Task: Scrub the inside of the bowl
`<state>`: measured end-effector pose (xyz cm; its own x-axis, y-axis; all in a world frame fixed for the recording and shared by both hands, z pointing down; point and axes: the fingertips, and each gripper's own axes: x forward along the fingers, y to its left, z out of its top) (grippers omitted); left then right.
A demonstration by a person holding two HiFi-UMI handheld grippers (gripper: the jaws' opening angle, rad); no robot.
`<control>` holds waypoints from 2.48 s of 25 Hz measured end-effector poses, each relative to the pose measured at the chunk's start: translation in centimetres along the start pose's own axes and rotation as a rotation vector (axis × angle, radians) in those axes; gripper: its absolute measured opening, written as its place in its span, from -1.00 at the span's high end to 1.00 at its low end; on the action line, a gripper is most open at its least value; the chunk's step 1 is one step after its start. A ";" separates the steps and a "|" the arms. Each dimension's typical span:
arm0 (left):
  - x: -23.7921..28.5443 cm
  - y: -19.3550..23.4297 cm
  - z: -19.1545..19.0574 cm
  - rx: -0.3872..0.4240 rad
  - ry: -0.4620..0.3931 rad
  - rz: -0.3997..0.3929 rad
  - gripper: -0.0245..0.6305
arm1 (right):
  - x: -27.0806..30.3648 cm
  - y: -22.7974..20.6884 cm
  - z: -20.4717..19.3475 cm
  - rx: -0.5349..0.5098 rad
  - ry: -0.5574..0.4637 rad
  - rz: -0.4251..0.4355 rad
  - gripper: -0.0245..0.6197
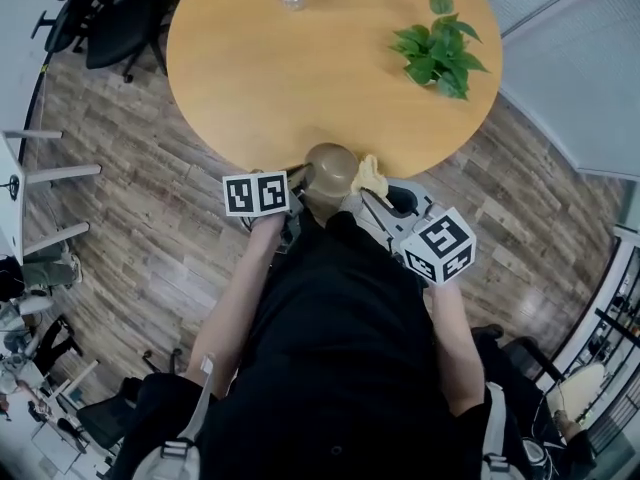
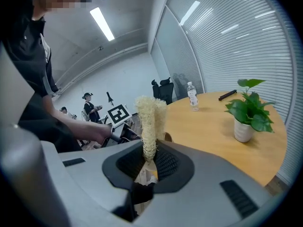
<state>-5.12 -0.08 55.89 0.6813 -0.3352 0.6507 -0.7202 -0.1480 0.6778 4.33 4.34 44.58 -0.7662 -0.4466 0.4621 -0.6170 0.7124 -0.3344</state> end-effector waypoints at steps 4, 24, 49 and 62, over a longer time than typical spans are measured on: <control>-1.2 -0.6 0.4 0.073 -0.004 0.034 0.86 | 2.3 1.8 0.6 -0.039 0.032 0.038 0.80; -5.7 -3.7 4.4 0.390 -0.061 0.181 0.85 | 10.2 2.3 -1.2 -0.309 0.297 -0.088 0.80; -4.3 -4.5 3.0 0.421 0.018 0.142 0.82 | 9.0 -3.4 -2.2 -1.324 0.507 -0.453 0.80; -4.8 -6.3 2.8 0.420 -0.036 0.048 0.82 | 8.9 -4.1 -1.8 -1.068 0.531 -0.498 0.80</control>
<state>-4.24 -0.17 47.53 0.6460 -0.3825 0.6607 -0.7470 -0.4951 0.4437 0.39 -1.56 51.57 -0.1794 -0.6946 0.6967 -0.1765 0.7194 0.6718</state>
